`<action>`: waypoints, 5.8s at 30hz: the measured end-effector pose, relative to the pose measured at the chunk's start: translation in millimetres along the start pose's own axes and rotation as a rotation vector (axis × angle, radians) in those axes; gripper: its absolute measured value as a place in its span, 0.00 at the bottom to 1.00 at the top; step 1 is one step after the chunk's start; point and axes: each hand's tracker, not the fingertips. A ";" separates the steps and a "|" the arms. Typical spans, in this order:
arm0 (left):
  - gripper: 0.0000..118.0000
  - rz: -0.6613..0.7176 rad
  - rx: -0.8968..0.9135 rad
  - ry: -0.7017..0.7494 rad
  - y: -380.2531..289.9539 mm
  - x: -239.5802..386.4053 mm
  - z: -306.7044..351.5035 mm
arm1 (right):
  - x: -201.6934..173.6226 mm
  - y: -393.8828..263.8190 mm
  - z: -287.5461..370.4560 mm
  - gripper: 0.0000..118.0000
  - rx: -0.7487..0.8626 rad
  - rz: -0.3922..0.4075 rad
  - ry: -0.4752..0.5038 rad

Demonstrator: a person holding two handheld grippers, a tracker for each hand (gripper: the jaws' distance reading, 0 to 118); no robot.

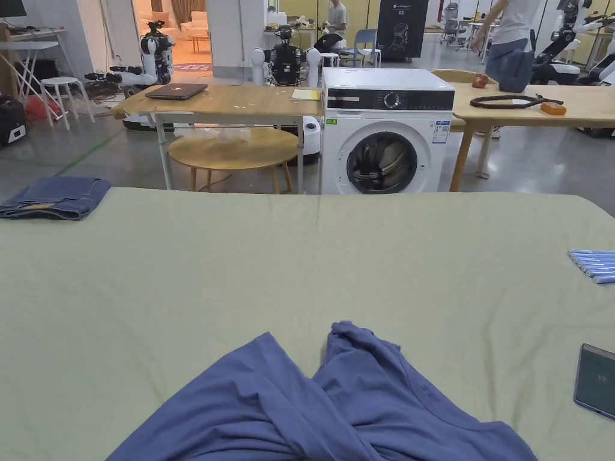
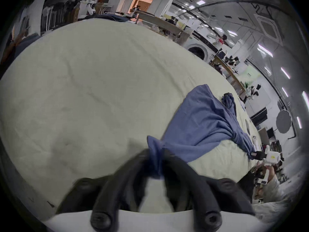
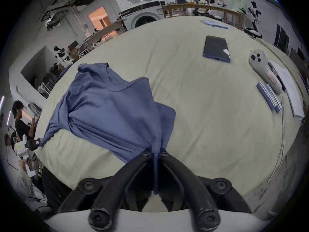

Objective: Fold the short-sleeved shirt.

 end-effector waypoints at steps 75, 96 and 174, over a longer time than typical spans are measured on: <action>0.00 -0.438 -0.098 0.110 184.3 246.5 -149.8 | -51.2 19.8 19.9 0.02 0.063 -0.054 -0.067; 0.00 -0.245 0.424 0.130 375.9 248.3 127.0 | -241.6 360.9 168.1 0.02 0.470 0.321 -0.054; 0.00 -0.049 0.072 -0.050 -86.5 42.2 30.4 | -39.0 -68.4 45.7 0.02 0.004 -0.019 0.140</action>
